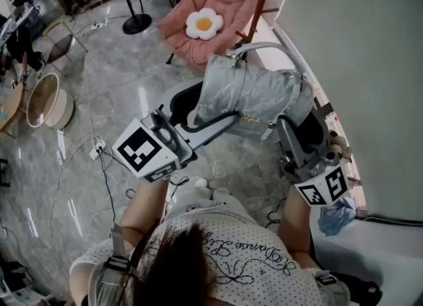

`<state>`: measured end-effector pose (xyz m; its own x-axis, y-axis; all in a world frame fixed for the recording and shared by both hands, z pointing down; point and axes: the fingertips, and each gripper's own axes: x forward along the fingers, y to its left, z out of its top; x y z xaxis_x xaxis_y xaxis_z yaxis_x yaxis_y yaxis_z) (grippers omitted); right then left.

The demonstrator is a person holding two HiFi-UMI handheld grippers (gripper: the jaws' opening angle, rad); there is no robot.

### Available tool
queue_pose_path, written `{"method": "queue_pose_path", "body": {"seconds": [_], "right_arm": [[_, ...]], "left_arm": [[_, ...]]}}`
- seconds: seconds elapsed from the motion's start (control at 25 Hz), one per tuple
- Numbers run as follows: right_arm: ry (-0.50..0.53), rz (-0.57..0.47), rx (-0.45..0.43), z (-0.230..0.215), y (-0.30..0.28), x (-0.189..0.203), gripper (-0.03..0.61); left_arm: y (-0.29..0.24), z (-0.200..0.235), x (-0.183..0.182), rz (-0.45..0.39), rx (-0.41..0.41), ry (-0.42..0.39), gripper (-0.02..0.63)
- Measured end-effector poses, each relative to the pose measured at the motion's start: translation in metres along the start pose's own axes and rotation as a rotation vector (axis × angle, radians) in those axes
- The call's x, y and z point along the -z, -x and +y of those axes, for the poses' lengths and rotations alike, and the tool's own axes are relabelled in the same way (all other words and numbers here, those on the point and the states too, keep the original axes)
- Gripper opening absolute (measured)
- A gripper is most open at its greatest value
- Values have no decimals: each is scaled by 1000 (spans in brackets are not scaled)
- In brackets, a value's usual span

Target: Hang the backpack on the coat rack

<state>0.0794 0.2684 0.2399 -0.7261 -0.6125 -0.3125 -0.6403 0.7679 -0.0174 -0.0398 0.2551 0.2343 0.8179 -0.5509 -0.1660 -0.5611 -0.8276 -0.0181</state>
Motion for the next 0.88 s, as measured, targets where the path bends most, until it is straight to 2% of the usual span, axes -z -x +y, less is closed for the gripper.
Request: {"method": "queue_pose_path", "body": {"seconds": [0.28,0.68,0.88], "right_arm": [[-10,7,3,-10,31,-8,224],[-25,-19,-22,-40,54,-16,227],[-33,-31,-41,-52,51,-20,227]], "left_arm": [[-18,-29,6,7,-7,13,298],[-50,-49,9,7,-35,-16,296],[-61,-46,7,2,-50,-16,296]]}}
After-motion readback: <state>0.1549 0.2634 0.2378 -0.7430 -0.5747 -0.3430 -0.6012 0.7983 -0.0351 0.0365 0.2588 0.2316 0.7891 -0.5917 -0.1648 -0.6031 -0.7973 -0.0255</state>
